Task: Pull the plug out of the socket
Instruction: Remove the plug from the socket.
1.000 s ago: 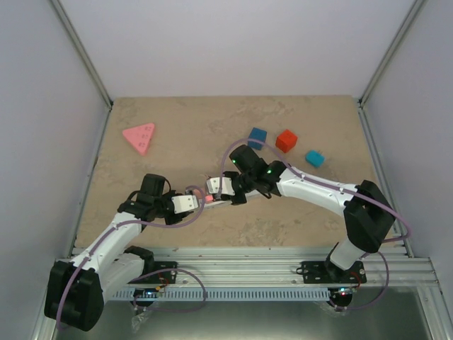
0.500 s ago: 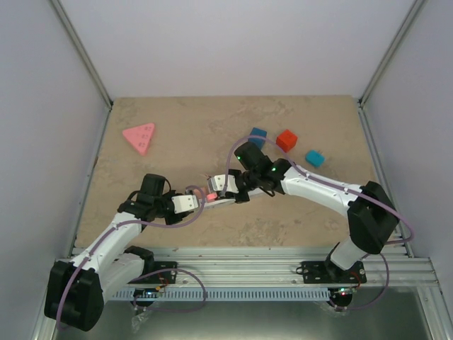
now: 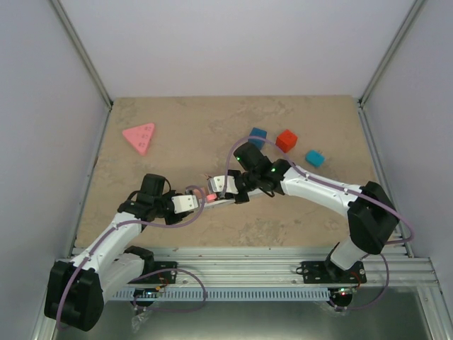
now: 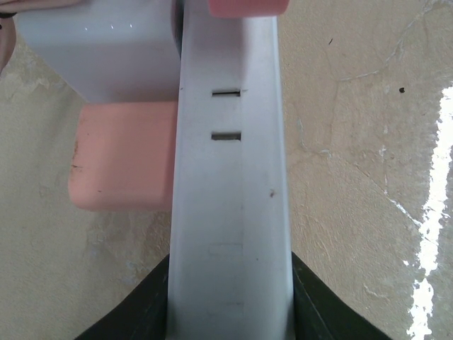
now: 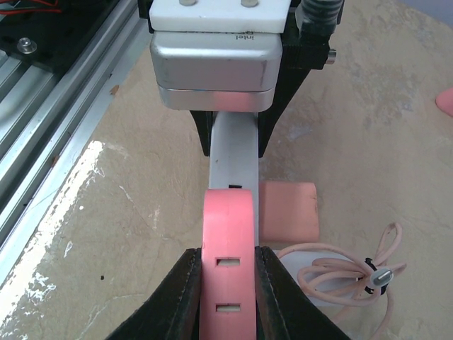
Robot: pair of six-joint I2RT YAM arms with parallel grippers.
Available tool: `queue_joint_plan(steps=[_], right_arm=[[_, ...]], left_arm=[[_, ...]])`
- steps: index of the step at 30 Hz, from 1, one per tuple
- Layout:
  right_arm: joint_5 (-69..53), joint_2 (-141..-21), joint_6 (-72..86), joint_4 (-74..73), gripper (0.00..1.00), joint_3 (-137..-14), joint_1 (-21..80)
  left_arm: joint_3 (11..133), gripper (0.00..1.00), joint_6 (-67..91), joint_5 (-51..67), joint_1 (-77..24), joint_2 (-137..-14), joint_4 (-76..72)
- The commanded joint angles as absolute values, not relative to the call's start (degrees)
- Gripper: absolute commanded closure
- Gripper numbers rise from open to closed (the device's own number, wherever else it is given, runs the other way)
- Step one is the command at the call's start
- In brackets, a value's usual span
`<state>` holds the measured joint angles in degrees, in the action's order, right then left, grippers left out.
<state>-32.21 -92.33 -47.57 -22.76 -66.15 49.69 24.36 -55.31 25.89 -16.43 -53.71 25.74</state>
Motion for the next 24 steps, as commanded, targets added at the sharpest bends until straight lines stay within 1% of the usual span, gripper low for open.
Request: queue_joint_plan(steps=[1,7,16,24], right_arm=[[-30.7,-90.5,-48.0,-24.9,1.00,-66.6,50.0],[-27.7,-89.9,-48.2,-23.7,1.00,-65.8,51.3],[-30.5,-88.7,-49.3,-25.3,0.99,-65.8,50.5],[-31.7,-86.6,-49.3,-25.4,1.00,-65.5,47.4]], left_arm=[[24.7,1.00,-55.0,26.3,-15.7,-52.6,23.0],[24.7,1.00,-55.0,26.3,-15.7,-52.7,23.0],[24.7,1.00,-55.0,26.2,-15.7,-52.6,23.1],[24.6,1.00,-55.1,26.3,-15.7,-52.6,23.1]])
